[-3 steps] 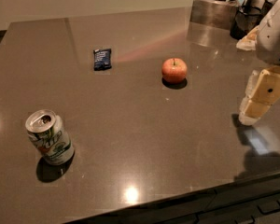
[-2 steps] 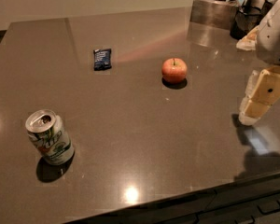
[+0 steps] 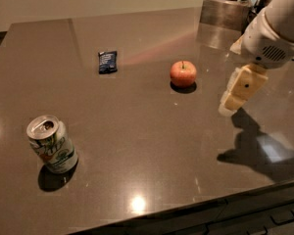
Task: Move apple near rxbar blueberry
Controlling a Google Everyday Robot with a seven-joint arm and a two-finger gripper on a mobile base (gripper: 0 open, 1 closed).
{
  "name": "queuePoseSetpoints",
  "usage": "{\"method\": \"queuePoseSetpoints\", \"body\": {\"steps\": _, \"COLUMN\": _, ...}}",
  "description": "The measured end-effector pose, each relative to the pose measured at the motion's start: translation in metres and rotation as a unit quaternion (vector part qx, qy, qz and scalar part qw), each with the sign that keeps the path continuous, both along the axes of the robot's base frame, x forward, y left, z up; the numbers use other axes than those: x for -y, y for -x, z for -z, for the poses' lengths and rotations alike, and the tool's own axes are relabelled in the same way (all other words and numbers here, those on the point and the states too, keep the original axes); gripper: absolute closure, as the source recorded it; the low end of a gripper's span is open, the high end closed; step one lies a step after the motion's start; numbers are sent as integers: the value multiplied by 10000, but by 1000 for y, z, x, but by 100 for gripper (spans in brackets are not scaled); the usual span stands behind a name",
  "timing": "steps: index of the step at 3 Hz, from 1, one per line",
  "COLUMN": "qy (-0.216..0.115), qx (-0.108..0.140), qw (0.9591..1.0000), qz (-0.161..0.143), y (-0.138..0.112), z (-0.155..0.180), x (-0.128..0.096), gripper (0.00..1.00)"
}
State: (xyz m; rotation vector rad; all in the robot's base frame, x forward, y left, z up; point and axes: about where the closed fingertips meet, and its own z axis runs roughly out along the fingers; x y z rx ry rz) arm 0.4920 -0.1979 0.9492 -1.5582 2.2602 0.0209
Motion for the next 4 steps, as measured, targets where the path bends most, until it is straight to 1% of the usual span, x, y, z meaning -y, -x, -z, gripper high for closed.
{"method": "queuePoseSetpoints", "body": {"steps": 1, "qy": -403, "qx": 135, "qw": 9984, "qz": 370, "y": -38, "z": 16, "x": -9, "gripper": 0}}
{"method": "queuePoseSetpoints", "body": {"steps": 2, "qy": -928, "qx": 309, "qw": 9911, "qz": 903, "y": -84, "z": 35, "x": -23, "gripper": 0}}
{"method": "queuePoseSetpoints", "body": {"steps": 3, "qy": -1192, "qx": 340, "qw": 9850, "qz": 1196, "y": -108, "z": 47, "x": -32, "gripper": 0}}
{"method": "queuePoseSetpoints", "body": {"steps": 4, "qy": -1426, "qx": 295, "qw": 9802, "qz": 1345, "y": -125, "z": 59, "x": -49, "gripper": 0}}
